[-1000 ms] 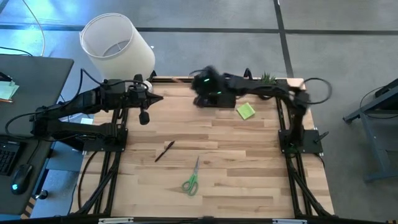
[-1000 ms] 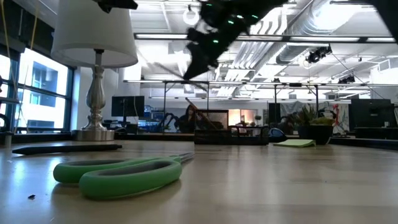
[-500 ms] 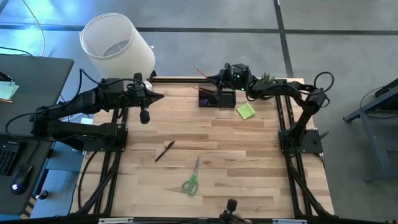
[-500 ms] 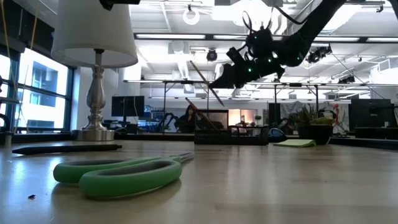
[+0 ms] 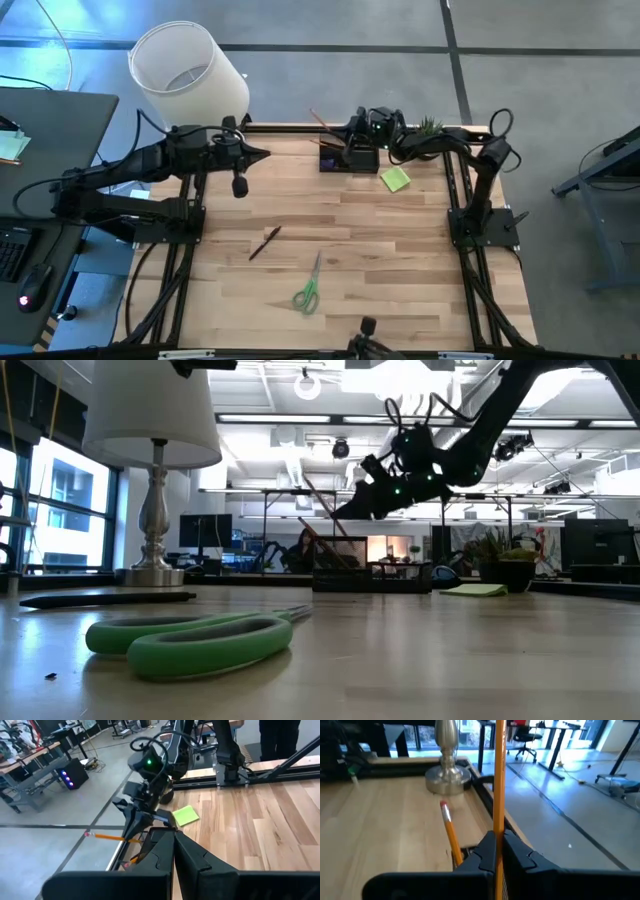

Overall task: Pick and place office supplies into organizer
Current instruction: Put the orange pencil into the black desk organizer

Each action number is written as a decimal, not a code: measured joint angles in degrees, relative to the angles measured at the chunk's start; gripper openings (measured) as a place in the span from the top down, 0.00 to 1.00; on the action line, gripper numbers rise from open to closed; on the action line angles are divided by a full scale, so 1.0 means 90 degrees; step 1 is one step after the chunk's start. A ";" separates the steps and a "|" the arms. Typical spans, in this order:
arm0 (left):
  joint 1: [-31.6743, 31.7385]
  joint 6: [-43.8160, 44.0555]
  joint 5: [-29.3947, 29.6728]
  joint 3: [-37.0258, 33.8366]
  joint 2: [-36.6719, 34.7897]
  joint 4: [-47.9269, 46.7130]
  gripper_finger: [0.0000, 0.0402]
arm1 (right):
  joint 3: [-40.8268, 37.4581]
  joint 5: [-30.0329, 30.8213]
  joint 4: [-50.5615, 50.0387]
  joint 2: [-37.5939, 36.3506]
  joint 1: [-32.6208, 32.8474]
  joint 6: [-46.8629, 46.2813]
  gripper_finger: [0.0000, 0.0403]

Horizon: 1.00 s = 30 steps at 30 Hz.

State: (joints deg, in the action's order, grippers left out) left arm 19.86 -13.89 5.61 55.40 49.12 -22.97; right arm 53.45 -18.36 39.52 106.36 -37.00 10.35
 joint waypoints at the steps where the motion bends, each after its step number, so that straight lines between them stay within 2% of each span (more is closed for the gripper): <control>1: 0.0001 -0.0019 0.0001 0.0000 0.0019 0.0011 1.00 | 0.0000 0.0054 0.0002 0.0043 -0.0001 -0.0001 0.99; 16: 0.0000 -0.0094 -0.0001 0.0000 0.0032 0.0022 1.00 | 0.0002 0.0538 -0.0142 0.0131 0.0000 0.0034 0.82; 26: 0.0001 -0.0092 -0.0001 0.0000 0.0032 0.0020 1.00 | 0.0005 0.0652 -0.0476 0.0131 0.0000 0.0068 0.81; 30: 0.0000 -0.0092 -0.0001 0.0000 0.0032 0.0020 1.00 | 0.0005 0.0459 -0.0463 0.0131 0.0026 0.0013 0.81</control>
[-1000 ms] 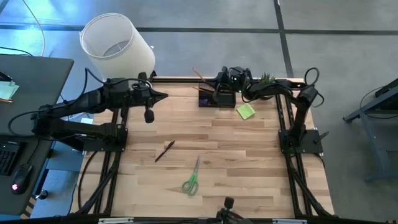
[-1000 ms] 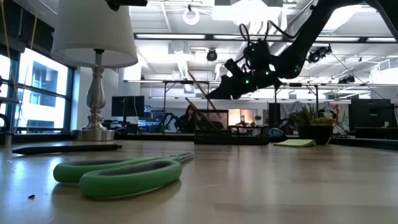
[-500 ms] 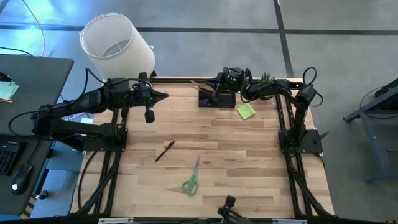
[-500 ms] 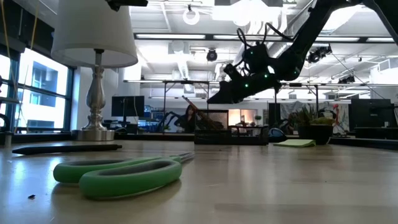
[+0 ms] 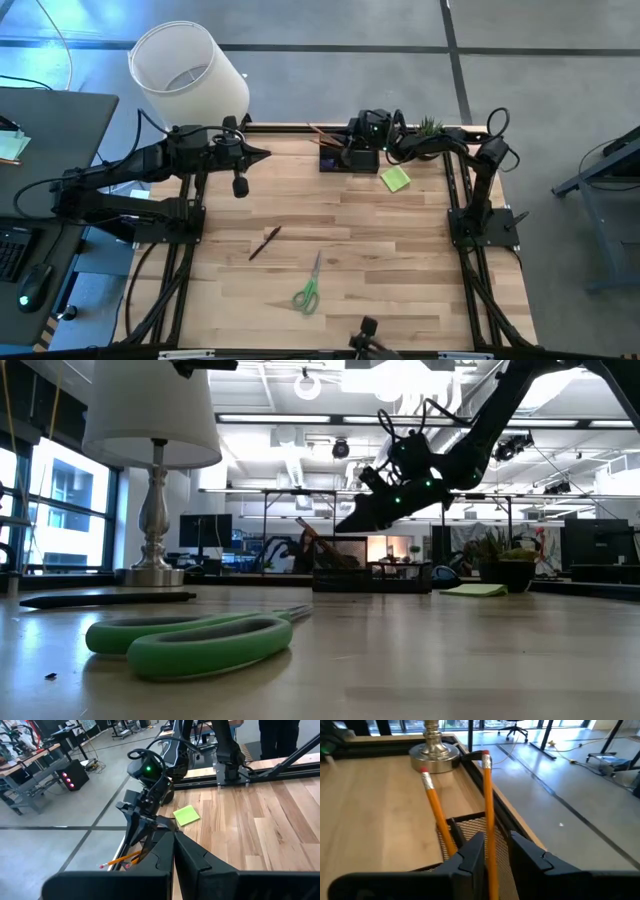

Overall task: Pick and place office supplies into organizer
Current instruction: Put the orange pencil into the black desk organizer

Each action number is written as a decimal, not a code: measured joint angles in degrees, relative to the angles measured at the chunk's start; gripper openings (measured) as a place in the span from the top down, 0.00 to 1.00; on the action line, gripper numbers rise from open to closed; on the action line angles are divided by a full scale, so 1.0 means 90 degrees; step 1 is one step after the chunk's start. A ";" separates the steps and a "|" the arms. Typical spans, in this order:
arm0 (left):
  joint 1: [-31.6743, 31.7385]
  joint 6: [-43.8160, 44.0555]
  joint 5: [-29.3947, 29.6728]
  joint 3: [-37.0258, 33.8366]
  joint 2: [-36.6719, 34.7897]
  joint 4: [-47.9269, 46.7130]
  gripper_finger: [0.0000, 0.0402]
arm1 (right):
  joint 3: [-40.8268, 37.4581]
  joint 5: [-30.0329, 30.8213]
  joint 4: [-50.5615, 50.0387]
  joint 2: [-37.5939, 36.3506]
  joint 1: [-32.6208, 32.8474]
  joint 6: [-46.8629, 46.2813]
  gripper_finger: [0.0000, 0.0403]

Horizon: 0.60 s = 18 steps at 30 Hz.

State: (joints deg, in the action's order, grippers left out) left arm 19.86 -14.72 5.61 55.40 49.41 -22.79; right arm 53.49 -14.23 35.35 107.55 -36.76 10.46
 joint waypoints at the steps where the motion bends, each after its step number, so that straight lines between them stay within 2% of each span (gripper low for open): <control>1: 0.0000 -0.0002 0.0000 0.0000 0.0000 0.0000 1.00 | 0.0000 -0.0025 0.0002 0.0000 0.0021 -0.0038 0.81; 6: 0.0002 -0.0001 0.0000 0.0000 0.0000 0.0015 1.00 | 0.0451 0.0002 -0.0583 -0.0002 0.0221 -0.0149 0.80; 10: 0.0000 0.0000 0.0000 0.0000 0.0000 0.0015 1.00 | 0.1335 0.0569 -0.2631 -0.0002 0.0539 0.0866 0.75; 15: 0.0000 0.0000 0.0000 0.0000 0.0000 -0.0022 1.00 | 0.2167 0.1236 -0.4384 -0.0002 0.0768 0.1260 0.54; 18: 0.0000 -0.0001 0.0000 0.0000 0.0000 -0.0023 1.00 | 0.2336 0.1597 -0.4409 -0.0007 0.0799 0.1058 0.39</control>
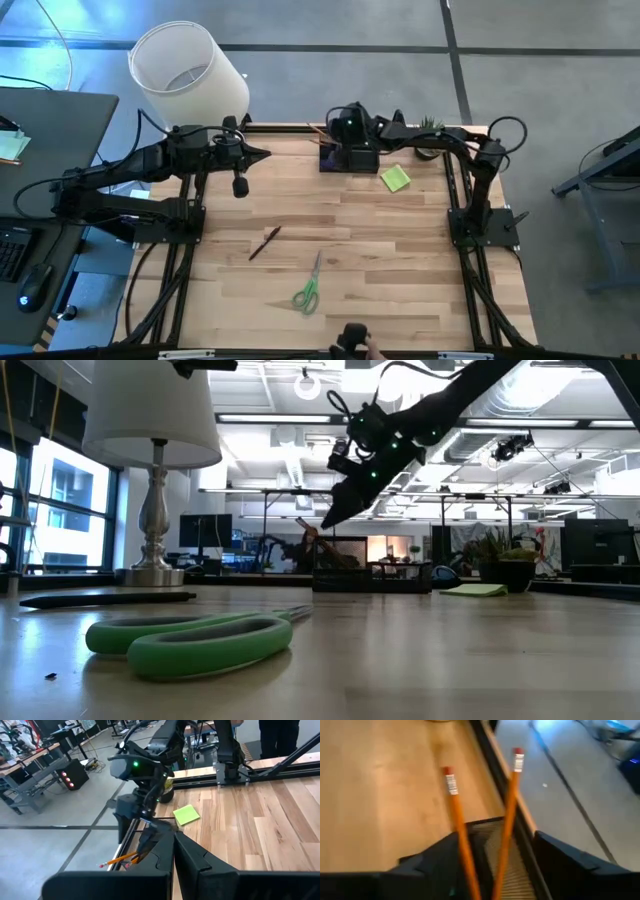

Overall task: Pick and place office supplies into organizer
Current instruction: Put the orange pencil into the black desk organizer

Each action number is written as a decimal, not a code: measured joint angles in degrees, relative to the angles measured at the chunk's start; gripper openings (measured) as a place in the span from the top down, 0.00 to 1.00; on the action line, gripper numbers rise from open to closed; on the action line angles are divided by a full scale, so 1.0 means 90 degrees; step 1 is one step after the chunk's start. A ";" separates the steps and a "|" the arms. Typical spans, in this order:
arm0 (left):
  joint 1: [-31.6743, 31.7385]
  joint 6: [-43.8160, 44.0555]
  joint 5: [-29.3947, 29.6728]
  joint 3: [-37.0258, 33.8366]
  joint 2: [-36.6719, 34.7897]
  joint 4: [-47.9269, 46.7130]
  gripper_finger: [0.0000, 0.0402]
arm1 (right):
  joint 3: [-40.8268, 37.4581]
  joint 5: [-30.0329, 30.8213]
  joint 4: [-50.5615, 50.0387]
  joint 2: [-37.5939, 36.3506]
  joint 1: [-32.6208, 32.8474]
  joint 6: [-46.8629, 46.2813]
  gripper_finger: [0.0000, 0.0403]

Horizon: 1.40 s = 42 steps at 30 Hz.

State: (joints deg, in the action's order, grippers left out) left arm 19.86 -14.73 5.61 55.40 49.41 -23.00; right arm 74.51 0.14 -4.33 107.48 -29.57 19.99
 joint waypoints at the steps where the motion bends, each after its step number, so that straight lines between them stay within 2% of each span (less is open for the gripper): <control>1: 0.0000 0.0001 0.0000 0.0000 0.0000 0.0000 1.00 | 0.0001 0.0149 0.0060 0.0000 0.0008 -0.0058 0.35; 4: 0.0002 -0.0001 0.0000 0.0000 0.0000 -0.0001 1.00 | -0.0074 0.0385 0.0538 0.0010 0.0029 -0.0210 0.25; 8: 0.0001 0.0001 0.0000 0.0000 0.0000 0.0009 1.00 | -0.0133 0.0121 0.0709 0.0244 0.0076 -0.0425 0.20; 10: 0.0000 0.0001 0.0000 0.0000 0.0000 0.0009 1.00 | -0.0149 0.0161 0.0653 0.0411 0.0144 -0.0498 0.19; 17: 0.0000 0.0001 0.0000 0.0000 0.0000 0.0012 1.00 | -0.0147 0.1182 0.1122 0.0670 0.0334 -0.0356 0.19; 31: 0.0002 0.0001 0.0000 0.0000 0.0000 0.0016 1.00 | -0.0145 0.1283 0.2153 0.0642 0.0303 -0.0695 0.19; 37: 0.0002 0.0001 0.0000 0.0000 0.0000 0.0018 1.00 | -0.0145 0.1226 0.2178 0.0669 0.0147 -0.1073 0.19; 42: 0.0002 -0.0001 -0.0001 0.0000 0.0000 0.0018 1.00 | -0.0145 0.2224 0.2085 0.0680 0.0240 -0.1072 0.19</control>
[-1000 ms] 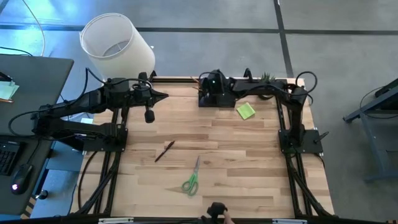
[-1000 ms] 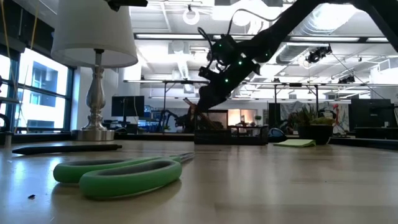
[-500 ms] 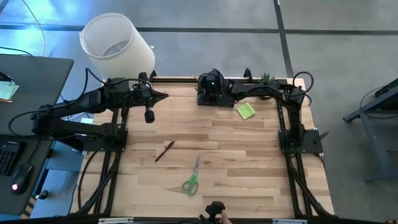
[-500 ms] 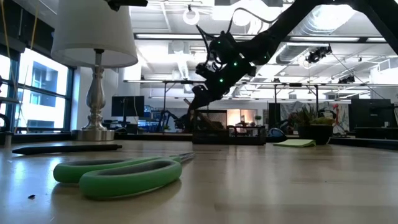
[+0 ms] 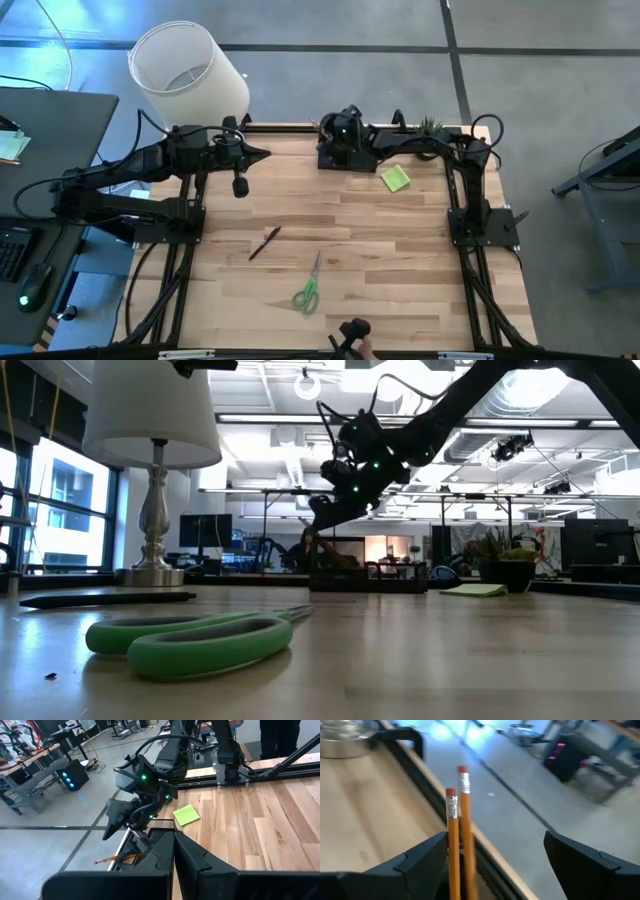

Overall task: Pick and place office supplies into organizer
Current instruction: Put the orange pencil into the black desk organizer

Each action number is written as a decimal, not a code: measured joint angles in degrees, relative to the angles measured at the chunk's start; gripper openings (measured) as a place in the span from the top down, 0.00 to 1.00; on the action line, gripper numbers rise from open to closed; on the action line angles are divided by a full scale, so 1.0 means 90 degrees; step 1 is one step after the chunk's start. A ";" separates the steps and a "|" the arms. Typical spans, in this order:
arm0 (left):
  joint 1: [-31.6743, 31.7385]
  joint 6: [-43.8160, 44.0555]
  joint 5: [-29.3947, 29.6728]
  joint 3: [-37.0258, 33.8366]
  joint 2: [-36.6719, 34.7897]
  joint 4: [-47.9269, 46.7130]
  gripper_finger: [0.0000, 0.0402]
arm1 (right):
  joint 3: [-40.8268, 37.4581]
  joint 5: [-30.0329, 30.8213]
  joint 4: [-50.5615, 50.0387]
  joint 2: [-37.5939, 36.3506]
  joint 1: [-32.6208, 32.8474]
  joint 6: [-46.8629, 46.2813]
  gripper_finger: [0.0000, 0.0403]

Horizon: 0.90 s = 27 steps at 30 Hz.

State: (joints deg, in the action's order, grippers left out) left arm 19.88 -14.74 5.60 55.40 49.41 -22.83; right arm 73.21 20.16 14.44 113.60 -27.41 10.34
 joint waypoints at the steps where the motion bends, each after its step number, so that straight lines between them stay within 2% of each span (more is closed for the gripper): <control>1: -0.0001 -0.0004 0.0001 0.0000 0.0000 0.0000 1.00 | 0.0000 0.0162 0.0006 0.0000 0.0018 0.0002 0.19; 3: 0.0000 -0.0007 0.0001 0.0000 0.0000 0.0000 1.00 | 0.0000 0.0102 0.0044 0.0000 0.0024 -0.0006 0.19; 6: -0.0002 -0.0010 0.0001 0.0000 0.0000 0.0000 1.00 | 0.0000 -0.0846 0.0093 0.0000 0.0002 -0.0155 0.19; 8: 0.0000 -0.0014 0.0001 0.0000 0.0000 0.0002 1.00 | 0.0000 -0.1138 0.0115 0.0002 -0.0035 -0.0225 0.19; 18: 0.0000 -0.0022 0.0001 0.0000 0.0000 0.0010 1.00 | 0.0000 -0.0959 -0.0024 0.0010 -0.0419 -0.0596 0.19; 27: 0.0000 -0.0022 0.0001 0.0000 0.0000 0.0057 1.00 | 0.0000 -0.1405 0.0145 0.0010 -0.0297 -0.0367 0.19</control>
State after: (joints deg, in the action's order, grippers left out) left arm 19.88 -14.94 5.61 55.40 49.41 -22.31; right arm 73.21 7.51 15.74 113.69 -30.09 7.03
